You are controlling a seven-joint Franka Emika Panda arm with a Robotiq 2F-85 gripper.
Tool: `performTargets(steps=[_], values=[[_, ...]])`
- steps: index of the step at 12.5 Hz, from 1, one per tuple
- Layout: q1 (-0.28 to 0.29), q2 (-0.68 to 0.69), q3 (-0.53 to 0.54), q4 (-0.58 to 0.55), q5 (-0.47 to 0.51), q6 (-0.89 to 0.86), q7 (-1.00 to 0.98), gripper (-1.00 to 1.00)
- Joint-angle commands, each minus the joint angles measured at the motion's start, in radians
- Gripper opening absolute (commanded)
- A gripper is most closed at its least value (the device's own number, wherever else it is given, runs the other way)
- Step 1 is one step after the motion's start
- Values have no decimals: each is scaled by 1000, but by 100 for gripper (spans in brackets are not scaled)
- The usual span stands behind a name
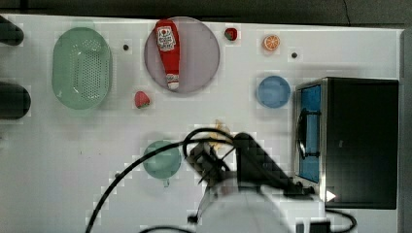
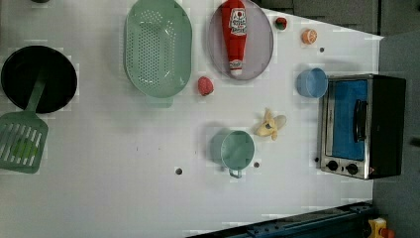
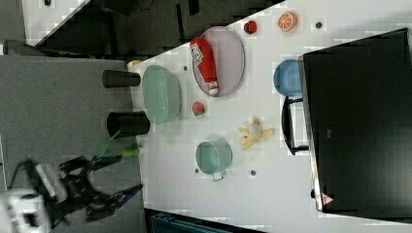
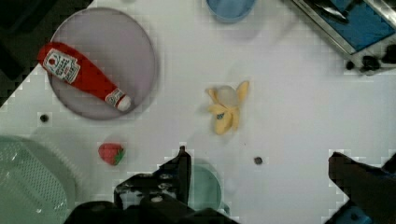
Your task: Pick banana from table and place on oven.
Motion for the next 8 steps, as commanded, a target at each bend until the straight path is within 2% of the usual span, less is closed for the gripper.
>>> performTargets(steps=[1, 8], values=[[-8, 135, 9, -119, -7, 124, 33, 100], [-9, 390, 7, -269, -7, 544, 33, 100]])
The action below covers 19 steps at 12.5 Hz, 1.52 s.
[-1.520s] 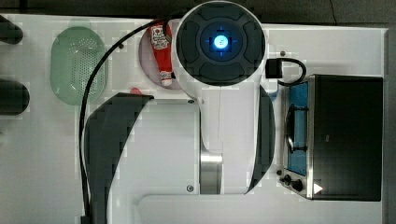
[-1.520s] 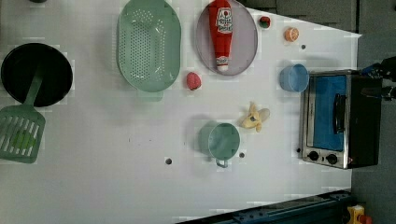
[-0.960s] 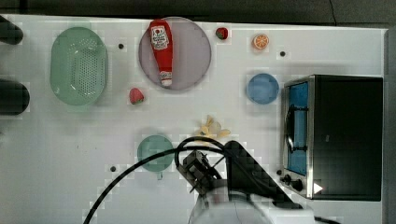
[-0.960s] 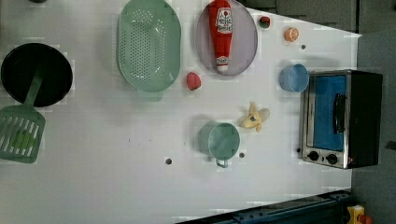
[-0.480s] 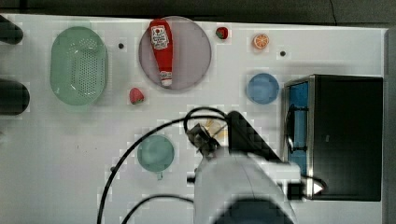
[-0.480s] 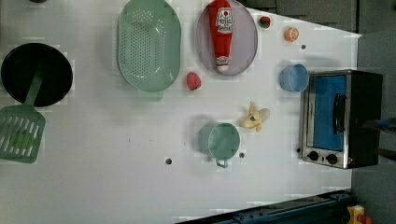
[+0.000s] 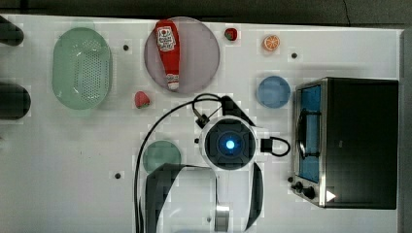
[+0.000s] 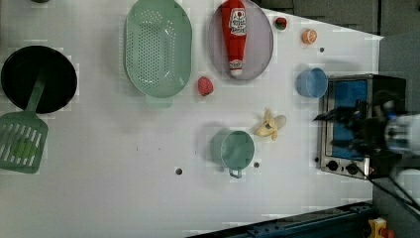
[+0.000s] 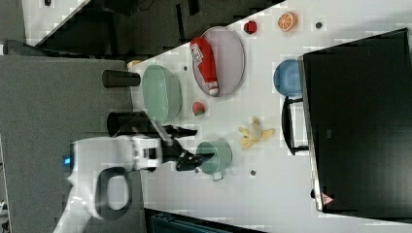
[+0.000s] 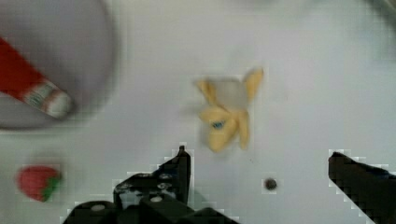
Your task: Pick banana from table and place on oven.
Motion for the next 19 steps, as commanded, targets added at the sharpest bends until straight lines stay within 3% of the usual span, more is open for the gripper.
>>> performTargets(steps=[1, 8, 14, 15, 19], values=[[-1, 71, -1, -21, -7, 131, 31, 100], [-1, 345, -3, -30, -7, 347, 31, 100], [-1, 480, 0, -32, -7, 465, 31, 100], [-1, 490, 0, -32, -7, 477, 32, 92], [0, 499, 3, -31, -7, 503, 32, -6]])
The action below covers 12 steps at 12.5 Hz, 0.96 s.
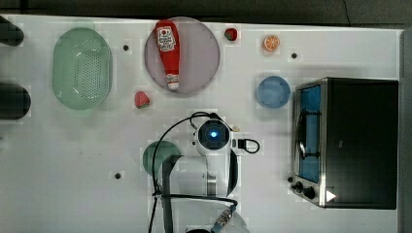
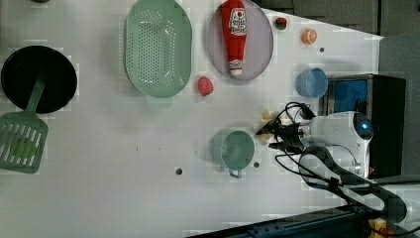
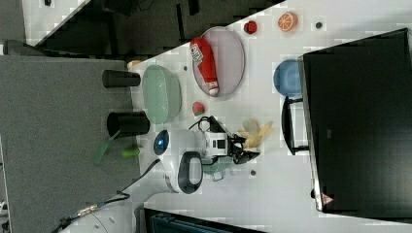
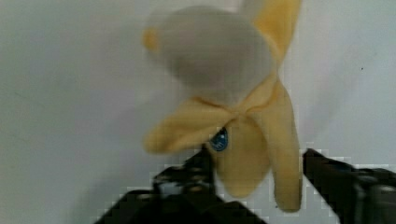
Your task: Pick banana from table and place on oven.
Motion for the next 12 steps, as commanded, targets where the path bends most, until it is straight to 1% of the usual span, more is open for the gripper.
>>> performTargets(steps=[1, 2, 5, 7, 9, 12], values=[[-10, -15, -5, 43, 2, 42, 30, -28], [-10, -16, -4, 44, 2, 47, 30, -47], [-10, -58, -4, 47, 2, 54, 30, -47], [-10, -149, -3, 47, 2, 34, 30, -47], [-10, -281, -3, 60, 2, -71, 30, -47], [-9, -474, -3, 129, 2, -338, 30, -47]])
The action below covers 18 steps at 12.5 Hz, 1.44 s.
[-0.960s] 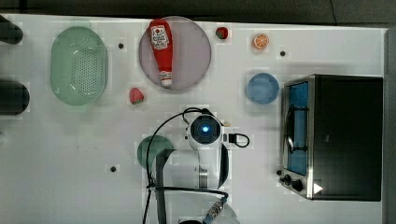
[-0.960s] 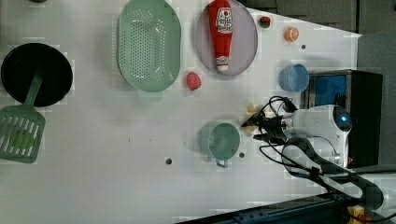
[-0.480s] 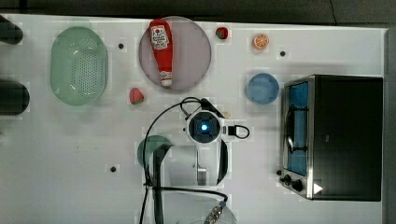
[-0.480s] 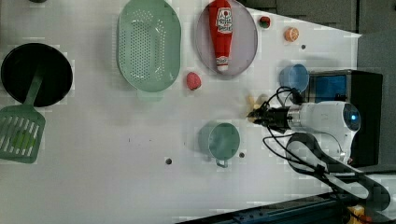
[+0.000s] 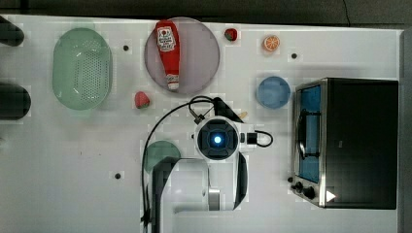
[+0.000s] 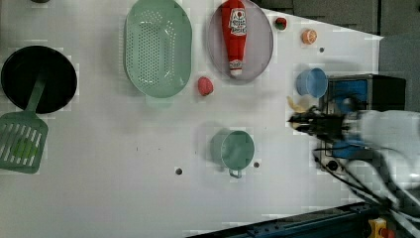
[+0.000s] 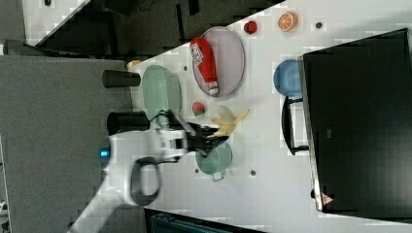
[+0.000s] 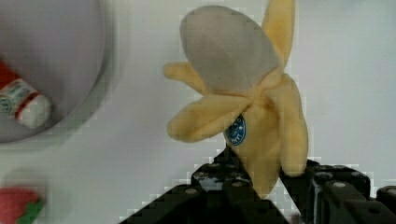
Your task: Pick banana from table and place on oven.
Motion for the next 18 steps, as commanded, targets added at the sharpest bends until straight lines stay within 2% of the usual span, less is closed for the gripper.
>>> performTargets(steps=[1, 4, 7, 11, 16, 18], values=[[-2, -144, -12, 136, 19, -190, 29, -47], [-4, -211, -19, 293, 19, -485, 29, -47], [-6, -193, -46, 443, 19, -644, 27, -47], [-18, -131, -152, 544, 18, -650, -16, -47], [-31, -48, -343, 551, 3, -618, -255, -47], [-32, -4, -418, 550, 2, -560, -419, -47]])
